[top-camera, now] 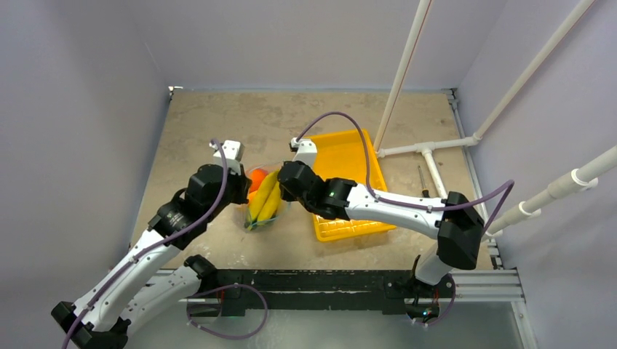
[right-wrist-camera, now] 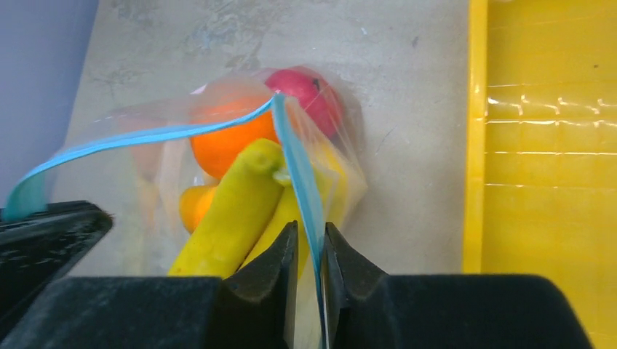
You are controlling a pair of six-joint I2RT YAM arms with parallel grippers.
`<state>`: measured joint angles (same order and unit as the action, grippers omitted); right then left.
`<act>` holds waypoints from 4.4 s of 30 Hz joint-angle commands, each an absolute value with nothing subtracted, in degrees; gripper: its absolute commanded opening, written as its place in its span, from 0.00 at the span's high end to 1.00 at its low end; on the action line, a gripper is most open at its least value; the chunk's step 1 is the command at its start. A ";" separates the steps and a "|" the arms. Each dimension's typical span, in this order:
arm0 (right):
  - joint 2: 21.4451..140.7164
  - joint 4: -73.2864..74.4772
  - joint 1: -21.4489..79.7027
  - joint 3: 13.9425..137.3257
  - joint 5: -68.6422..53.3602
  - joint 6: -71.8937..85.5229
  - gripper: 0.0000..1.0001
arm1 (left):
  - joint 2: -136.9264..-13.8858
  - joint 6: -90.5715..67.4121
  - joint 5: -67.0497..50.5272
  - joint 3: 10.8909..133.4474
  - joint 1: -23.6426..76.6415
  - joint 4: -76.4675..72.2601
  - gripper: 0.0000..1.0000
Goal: Place the food in the zip-top bag and seal the zipper
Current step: Adjust the zipper food storage bag at the center of the board, then adjust the fake fruit in the zipper food storage bag, then adjust the zipper food storage bag at the center of the board.
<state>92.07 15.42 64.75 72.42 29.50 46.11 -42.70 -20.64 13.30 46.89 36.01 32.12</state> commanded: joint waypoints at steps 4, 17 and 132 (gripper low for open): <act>86.58 17.81 64.42 75.59 33.75 46.96 0.70 | -39.91 -21.98 16.49 46.41 35.63 29.60 1.00; 86.55 23.42 67.32 82.47 33.36 44.89 0.62 | -39.46 -22.06 16.55 46.09 35.64 30.05 1.00; 83.87 -1.46 65.57 71.58 19.78 44.86 1.00 | -40.75 -20.63 -13.86 43.06 36.04 21.02 1.00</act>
